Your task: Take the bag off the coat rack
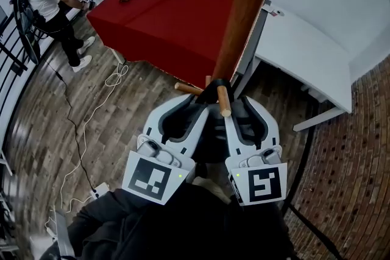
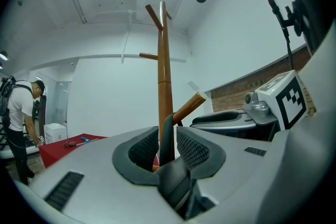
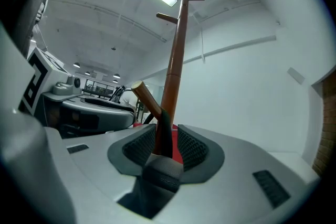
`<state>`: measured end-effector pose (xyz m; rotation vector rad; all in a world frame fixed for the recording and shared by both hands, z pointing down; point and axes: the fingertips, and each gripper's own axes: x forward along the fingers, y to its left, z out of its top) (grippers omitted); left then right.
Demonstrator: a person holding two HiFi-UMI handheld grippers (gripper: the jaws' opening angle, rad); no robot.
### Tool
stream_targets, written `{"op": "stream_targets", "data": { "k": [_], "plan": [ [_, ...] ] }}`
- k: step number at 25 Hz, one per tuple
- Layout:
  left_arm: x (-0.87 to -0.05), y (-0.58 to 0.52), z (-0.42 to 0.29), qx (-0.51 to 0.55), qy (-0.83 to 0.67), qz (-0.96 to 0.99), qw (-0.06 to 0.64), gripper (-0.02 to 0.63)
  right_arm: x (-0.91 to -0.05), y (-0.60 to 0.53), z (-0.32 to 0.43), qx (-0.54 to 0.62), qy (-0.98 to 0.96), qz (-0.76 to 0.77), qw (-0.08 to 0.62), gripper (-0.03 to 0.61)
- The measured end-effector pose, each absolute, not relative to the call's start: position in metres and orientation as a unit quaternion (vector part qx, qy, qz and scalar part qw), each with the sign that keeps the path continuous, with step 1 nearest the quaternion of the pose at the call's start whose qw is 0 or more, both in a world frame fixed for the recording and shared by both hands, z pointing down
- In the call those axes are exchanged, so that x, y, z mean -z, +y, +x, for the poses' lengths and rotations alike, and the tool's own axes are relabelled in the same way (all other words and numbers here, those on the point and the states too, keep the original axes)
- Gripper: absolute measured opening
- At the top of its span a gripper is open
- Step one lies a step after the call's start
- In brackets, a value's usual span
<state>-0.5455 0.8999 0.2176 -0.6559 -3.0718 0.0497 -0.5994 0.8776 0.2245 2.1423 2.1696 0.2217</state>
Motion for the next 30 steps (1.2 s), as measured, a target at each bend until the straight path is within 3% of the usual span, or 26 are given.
{"op": "stream_targets", "data": {
  "k": [7, 25, 28, 30],
  "plan": [
    [-0.221, 0.906, -0.558, -0.035, -0.978, -0.203, 0.022, 0.132, -0.22, 0.889, -0.599, -0.086, 0.692, 0.716, 0.036, 0.117],
    [-0.237, 0.931, -0.581, -0.07, -0.973, -0.206, 0.071, 0.132, -0.226, 0.909, -0.604, -0.133, 0.663, 0.735, 0.047, 0.09],
    [-0.237, 0.931, -0.583, -0.072, -0.974, -0.205, 0.07, 0.129, -0.226, 0.909, -0.604, -0.127, 0.662, 0.738, 0.045, 0.072],
    [-0.237, 0.93, -0.585, -0.078, -0.974, -0.199, 0.07, 0.09, -0.226, 0.909, -0.604, -0.121, 0.661, 0.739, 0.044, 0.063]
  ]
}}
